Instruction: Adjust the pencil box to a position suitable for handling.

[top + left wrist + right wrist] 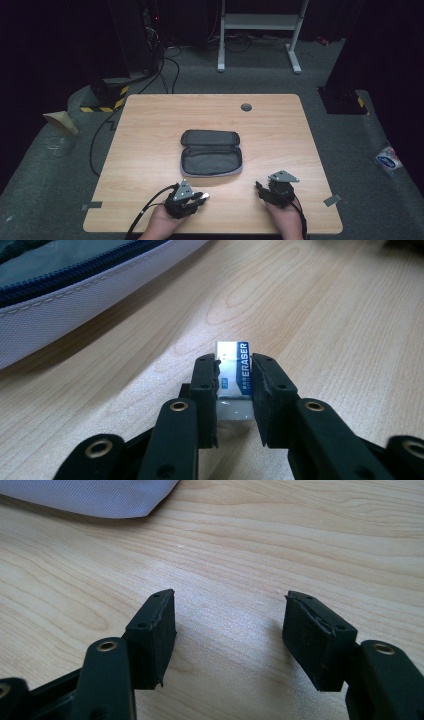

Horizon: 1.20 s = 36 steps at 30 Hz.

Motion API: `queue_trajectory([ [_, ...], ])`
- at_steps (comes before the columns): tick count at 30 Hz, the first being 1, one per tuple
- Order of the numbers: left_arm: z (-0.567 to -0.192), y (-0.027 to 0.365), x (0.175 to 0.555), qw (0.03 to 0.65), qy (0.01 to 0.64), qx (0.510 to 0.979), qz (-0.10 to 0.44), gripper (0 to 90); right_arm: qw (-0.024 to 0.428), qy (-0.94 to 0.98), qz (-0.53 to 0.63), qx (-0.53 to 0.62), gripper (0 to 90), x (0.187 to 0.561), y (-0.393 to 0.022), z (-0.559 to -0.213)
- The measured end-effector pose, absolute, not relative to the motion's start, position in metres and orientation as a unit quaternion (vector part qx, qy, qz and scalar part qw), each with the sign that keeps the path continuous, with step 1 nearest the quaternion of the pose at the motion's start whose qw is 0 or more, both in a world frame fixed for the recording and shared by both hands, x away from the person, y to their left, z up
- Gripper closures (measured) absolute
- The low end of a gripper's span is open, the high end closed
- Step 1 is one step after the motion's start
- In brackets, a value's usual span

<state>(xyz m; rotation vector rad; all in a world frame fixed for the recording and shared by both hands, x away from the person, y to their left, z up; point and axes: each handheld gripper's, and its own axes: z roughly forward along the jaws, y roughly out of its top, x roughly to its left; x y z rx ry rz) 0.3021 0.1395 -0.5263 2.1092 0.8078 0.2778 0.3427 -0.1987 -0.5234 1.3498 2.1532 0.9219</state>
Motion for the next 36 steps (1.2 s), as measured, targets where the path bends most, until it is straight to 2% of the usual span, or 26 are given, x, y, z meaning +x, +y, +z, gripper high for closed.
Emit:
queue_trajectory([
  [20,-0.523,0.144,0.302,0.443,0.325,0.827,0.122,72.8,0.217,0.779,0.333,0.485,37.6,0.343,-0.199,-0.523],
  [36,-0.501,0.163,0.308,0.467,0.340,0.802,0.149,72.9,0.217,0.780,0.334,0.482,37.6,0.344,-0.199,-0.523],
])
